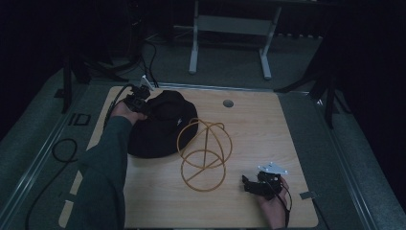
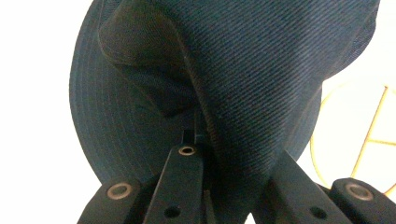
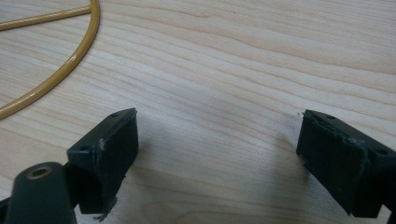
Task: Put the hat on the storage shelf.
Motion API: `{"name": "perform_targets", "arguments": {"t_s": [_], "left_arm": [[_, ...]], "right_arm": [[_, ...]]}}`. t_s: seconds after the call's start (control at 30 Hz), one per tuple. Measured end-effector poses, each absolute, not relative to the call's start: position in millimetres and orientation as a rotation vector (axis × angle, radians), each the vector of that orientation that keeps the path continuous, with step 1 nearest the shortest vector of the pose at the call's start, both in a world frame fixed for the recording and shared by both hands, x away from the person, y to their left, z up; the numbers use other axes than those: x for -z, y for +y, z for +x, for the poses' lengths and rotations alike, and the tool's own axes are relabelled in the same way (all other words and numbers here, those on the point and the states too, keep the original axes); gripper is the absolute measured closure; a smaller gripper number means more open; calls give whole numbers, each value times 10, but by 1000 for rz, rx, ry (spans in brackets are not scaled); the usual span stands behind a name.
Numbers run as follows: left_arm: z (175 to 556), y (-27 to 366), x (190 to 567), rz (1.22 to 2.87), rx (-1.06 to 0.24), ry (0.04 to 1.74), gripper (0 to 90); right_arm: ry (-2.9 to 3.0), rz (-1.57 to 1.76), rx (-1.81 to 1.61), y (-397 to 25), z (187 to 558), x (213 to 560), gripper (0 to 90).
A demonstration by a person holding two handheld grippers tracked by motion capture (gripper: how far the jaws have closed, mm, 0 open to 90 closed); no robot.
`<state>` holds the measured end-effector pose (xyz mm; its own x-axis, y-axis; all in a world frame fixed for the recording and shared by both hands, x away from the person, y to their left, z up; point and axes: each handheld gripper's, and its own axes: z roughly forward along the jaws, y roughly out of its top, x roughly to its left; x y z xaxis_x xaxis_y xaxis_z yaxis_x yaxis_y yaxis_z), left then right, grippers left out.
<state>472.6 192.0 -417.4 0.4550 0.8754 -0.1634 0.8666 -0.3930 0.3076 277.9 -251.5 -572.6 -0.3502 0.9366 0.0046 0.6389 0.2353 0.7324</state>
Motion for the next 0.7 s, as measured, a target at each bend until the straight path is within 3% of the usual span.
{"name": "perform_targets", "arguments": {"t_s": [0.7], "left_arm": [[4499,1999,3763,2442,-89,1370,867]], "right_arm": [[2076,1441,-908,-2515,2779,5727,126]]}}
